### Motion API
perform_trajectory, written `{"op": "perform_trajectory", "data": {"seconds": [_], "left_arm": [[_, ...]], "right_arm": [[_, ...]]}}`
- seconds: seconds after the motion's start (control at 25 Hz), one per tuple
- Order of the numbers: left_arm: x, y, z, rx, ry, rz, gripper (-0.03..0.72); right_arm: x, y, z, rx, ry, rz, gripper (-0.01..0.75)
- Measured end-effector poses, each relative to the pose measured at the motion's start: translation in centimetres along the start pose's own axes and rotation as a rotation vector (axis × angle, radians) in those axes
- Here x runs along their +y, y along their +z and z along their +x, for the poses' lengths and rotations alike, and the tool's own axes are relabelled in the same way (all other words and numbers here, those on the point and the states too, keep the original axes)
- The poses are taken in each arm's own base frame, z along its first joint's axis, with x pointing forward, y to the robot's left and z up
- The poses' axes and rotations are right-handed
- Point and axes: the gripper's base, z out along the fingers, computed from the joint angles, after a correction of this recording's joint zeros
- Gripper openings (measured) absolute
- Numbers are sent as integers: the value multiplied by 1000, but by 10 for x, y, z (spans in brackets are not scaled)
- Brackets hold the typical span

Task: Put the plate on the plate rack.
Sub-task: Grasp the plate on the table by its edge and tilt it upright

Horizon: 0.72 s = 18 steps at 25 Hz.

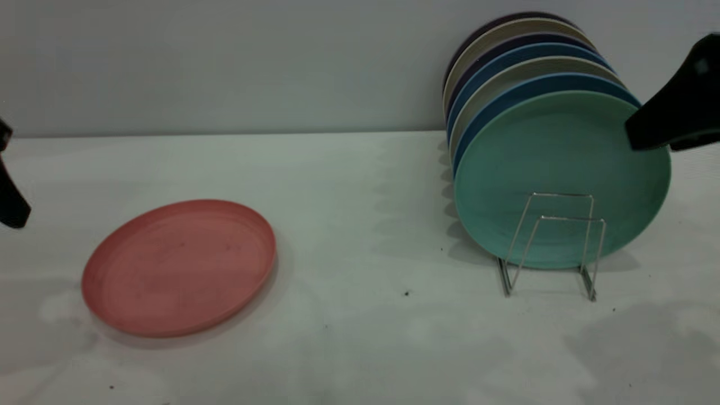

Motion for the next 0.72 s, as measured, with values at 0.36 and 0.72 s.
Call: {"op": "perform_trajectory", "data": {"seconds": [0.36, 0.72], "left_arm": [[16, 59, -7, -47, -88, 145, 445], [33, 99, 3, -4, -169, 90, 445]], "right_arm": [[-2, 7, 0, -6, -1, -12, 429], [-2, 7, 0, -5, 0, -16, 429]]}}
